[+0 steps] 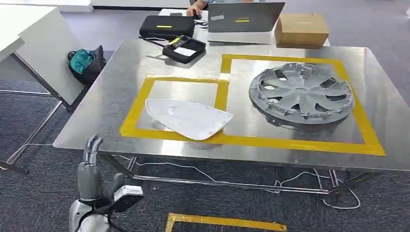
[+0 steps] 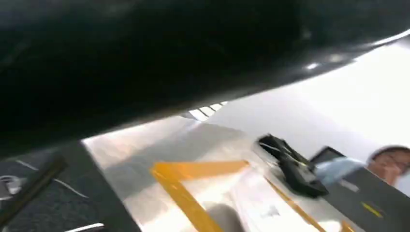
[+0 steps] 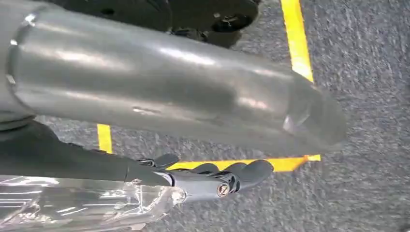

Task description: Take the parts from the cabinet and place them on the table.

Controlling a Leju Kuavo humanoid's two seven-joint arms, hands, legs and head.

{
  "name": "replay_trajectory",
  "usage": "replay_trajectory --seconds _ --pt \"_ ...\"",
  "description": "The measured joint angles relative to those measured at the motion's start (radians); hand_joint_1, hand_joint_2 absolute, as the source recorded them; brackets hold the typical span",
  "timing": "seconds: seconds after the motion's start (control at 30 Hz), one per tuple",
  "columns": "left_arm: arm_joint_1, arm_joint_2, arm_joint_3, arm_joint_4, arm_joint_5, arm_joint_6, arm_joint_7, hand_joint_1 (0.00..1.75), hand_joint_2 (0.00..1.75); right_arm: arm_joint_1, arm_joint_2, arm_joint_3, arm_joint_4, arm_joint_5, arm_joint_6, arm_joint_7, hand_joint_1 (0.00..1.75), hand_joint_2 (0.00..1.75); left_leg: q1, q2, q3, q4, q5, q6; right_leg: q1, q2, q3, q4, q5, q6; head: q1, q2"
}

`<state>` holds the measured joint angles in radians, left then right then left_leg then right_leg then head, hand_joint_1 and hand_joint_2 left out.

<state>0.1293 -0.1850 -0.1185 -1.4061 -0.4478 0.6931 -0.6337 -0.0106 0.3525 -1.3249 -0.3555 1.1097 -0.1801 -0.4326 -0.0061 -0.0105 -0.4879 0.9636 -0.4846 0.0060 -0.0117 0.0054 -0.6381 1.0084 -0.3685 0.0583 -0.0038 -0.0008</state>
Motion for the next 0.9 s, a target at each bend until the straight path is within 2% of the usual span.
replay_trajectory --seconds 0.03,0.07,0.13,0.17,0.2,0.23,0.27,0.3,0.33,0.37,0.4,0.43,0.5,0.53,0.57,0.63,0.67,0.7,0.73,0.77,0.8,0.83,0.87,0.9 --pt "-0.003 -0.003 0.029 0.008 0.028 -0.010 -0.013 0.00 0.00 0.002 0.000 0.000 0.000 -0.001 -0.003 0.001 0.00 0.00 0.005 0.004 -0.009 -0.003 0.012 0.007 -0.002 0.000 -0.007 0.012 -0.022 0.003 0.001 0.000" --pt "-0.003 -0.008 0.060 0.021 0.060 -0.029 -0.020 0.00 0.00 0.004 0.000 0.000 0.000 -0.002 -0.005 0.003 0.00 0.00 0.005 0.004 -0.024 -0.003 0.023 0.017 -0.001 -0.001 -0.028 0.049 -0.081 0.005 0.005 0.000" --pt "-0.003 -0.015 0.126 0.059 0.096 -0.056 -0.026 0.00 0.00 0.004 0.002 0.000 0.000 -0.001 -0.007 0.006 0.00 0.00 0.005 0.004 -0.052 -0.002 0.046 0.020 -0.001 -0.001 -0.062 0.194 -0.202 0.010 0.008 0.000" --pt "-0.004 -0.016 0.158 0.081 0.101 -0.055 -0.028 0.00 0.00 0.004 0.002 0.001 0.000 -0.001 -0.007 0.008 0.00 0.00 0.004 0.006 -0.069 0.000 0.059 0.020 0.000 -0.001 -0.076 0.267 -0.235 0.013 0.008 0.000" --pt "-0.010 -0.016 0.184 0.108 0.107 -0.053 -0.028 0.00 0.00 0.004 0.002 0.002 0.000 -0.001 -0.006 0.010 0.00 0.00 0.004 0.008 -0.086 0.000 0.072 0.019 0.000 -0.001 -0.074 0.309 -0.233 0.013 0.008 0.000" --pt "-0.021 -0.016 0.217 0.150 0.127 -0.060 -0.028 0.00 0.00 0.006 0.002 0.002 0.000 0.001 -0.003 0.012 0.00 0.00 0.004 0.009 -0.102 0.001 0.084 0.017 0.000 -0.001 -0.051 0.305 -0.204 0.014 0.008 0.000" --pt "-0.032 -0.014 0.247 0.190 0.148 -0.073 -0.028 0.00 0.00 0.006 0.002 0.004 0.000 0.003 -0.002 0.013 0.00 0.00 0.004 0.009 -0.115 0.002 0.094 0.014 0.000 -0.001 -0.011 0.266 -0.166 0.013 0.008 0.000" --pt "-0.039 -0.012 0.282 0.232 0.163 -0.084 -0.028 0.00 0.00 0.006 0.002 0.006 0.000 0.004 0.001 0.013 0.00 0.00 0.005 0.009 -0.128 0.003 0.104 0.010 0.000 -0.001 0.045 0.196 -0.133 0.011 0.008 0.000" --pt "-0.045 -0.010 0.307 0.261 0.172 -0.089 -0.028 0.00 0.00 0.005 0.002 0.010 0.000 0.006 0.002 0.013 0.00 0.00 0.006 0.008 -0.139 0.004 0.115 0.004 -0.001 -0.001 0.117 0.100 -0.124 0.010 0.008 0.000" --pt "-0.051 -0.005 0.330 0.291 0.190 -0.095 -0.028 0.00 0.00 0.002 0.002 0.014 0.000 0.009 0.004 0.013 0.00 0.00 0.001 0.008 -0.147 0.008 0.123 -0.003 0.001 0.001 0.186 0.000 -0.163 0.008 0.008 0.000" --pt "-0.062 0.002 0.350 0.328 0.208 -0.103 -0.029 0.00 0.00 0.001 0.002 0.019 0.000 0.011 0.008 0.013 0.00 0.00 0.000 0.009 -0.150 0.011 0.133 -0.008 0.002 0.005 0.206 -0.042 -0.173 -0.002 0.005 0.000" --pt "-0.073 0.007 0.372 0.375 0.223 -0.112 -0.029 0.00 0.00 0.003 0.003 0.021 0.000 0.013 0.010 0.013 0.00 0.00 0.000 0.009 -0.149 0.008 0.145 -0.012 0.004 0.002 0.189 -0.039 -0.168 -0.006 0.005 0.000" --pt "-0.088 0.021 0.414 0.459 0.254 -0.144 -0.029 0.00 0.00 0.004 0.003 0.024 0.000 0.021 0.016 0.016 0.00 0.00 0.005 0.008 -0.150 0.003 0.161 -0.026 0.009 0.002 0.177 -0.031 -0.159 -0.023 0.008 0.000" --pt "-0.090 0.030 0.434 0.498 0.264 -0.155 -0.029 0.00 0.00 0.006 0.005 0.027 0.000 0.022 0.019 0.019 0.00 0.00 0.008 0.009 -0.155 0.007 0.157 -0.031 0.002 -0.003 0.167 -0.034 -0.146 -0.036 0.008 0.000" --pt "-0.094 0.036 0.458 0.552 0.271 -0.166 -0.029 0.00 0.00 0.006 0.005 0.028 0.000 0.025 0.019 0.021 0.00 0.00 0.007 0.008 -0.167 0.034 0.094 -0.038 0.003 -0.002 0.153 -0.034 -0.133 -0.047 0.003 0.000" --pt "-0.119 0.053 0.500 0.664 0.275 -0.184 -0.029 0.00 0.00 0.009 0.005 0.032 0.000 0.031 0.020 0.024 0.00 0.00 0.011 0.009 -0.204 0.176 -0.044 -0.049 0.003 -0.003 0.129 -0.032 -0.105 -0.051 -0.003 0.000" --pt "-0.122 0.059 0.519 0.701 0.277 -0.185 -0.029 0.00 0.00 0.010 0.005 0.034 0.000 0.032 0.021 0.025 0.00 0.00 0.012 0.009 -0.218 0.251 -0.084 -0.052 0.004 -0.003 0.112 -0.031 -0.092 -0.052 -0.003 0.000" --pt "-0.126 0.066 0.535 0.741 0.279 -0.191 -0.029 0.00 0.00 0.011 0.005 0.035 0.000 0.034 0.022 0.026 0.00 0.00 0.012 0.009 -0.223 0.309 -0.090 -0.054 0.003 -0.004 0.094 -0.030 -0.078 -0.050 -0.003 0.000" --pt "-0.136 0.076 0.548 0.785 0.281 -0.201 -0.028 0.00 0.00 0.013 0.005 0.035 0.000 0.037 0.026 0.027 0.00 0.00 0.013 0.009 -0.210 0.321 -0.066 -0.055 0.003 -0.005 0.076 -0.028 -0.066 -0.048 -0.003 0.000" --pt "-0.144 0.087 0.565 0.843 0.285 -0.211 -0.023 0.00 0.00 0.014 0.005 0.037 0.000 0.043 0.029 0.029 0.00 0.00 0.015 0.009 -0.178 0.295 -0.032 -0.055 0.002 -0.008 0.061 -0.026 -0.056 -0.045 -0.003 0.000" --pt "-0.147 0.096 0.583 0.893 0.286 -0.218 -0.016 0.00 0.00 0.014 0.005 0.040 0.000 0.048 0.032 0.031 0.00 0.00 0.017 0.009 -0.125 0.230 0.001 -0.055 0.001 -0.007 0.046 -0.024 -0.047 -0.040 -0.003 0.000" --pt "-0.147 0.103 0.595 0.927 0.285 -0.219 -0.008 0.00 0.00 0.013 0.006 0.043 0.000 0.051 0.032 0.031 0.00 0.00 0.019 0.009 -0.059 0.144 0.014 -0.056 0.000 -0.006 0.035 -0.020 -0.039 -0.035 -0.003 0.000" --pt "-0.147 0.108 0.605 0.960 0.284 -0.219 -0.001 0.00 0.00 0.013 0.006 0.045 0.000 0.053 0.032 0.031 0.00 0.00 0.022 0.009 0.015 0.049 -0.006 -0.057 0.002 -0.005 0.027 -0.016 -0.031 -0.028 -0.005 0.000" --pt "-0.149 0.113 0.610 0.983 0.281 -0.220 0.000 0.00 0.00 0.014 0.006 0.045 0.000 0.055 0.032 0.032 0.00 0.00 0.018 0.006 0.052 -0.022 -0.026 -0.048 0.005 -0.005 0.018 -0.010 -0.026 -0.021 -0.005 0.000"
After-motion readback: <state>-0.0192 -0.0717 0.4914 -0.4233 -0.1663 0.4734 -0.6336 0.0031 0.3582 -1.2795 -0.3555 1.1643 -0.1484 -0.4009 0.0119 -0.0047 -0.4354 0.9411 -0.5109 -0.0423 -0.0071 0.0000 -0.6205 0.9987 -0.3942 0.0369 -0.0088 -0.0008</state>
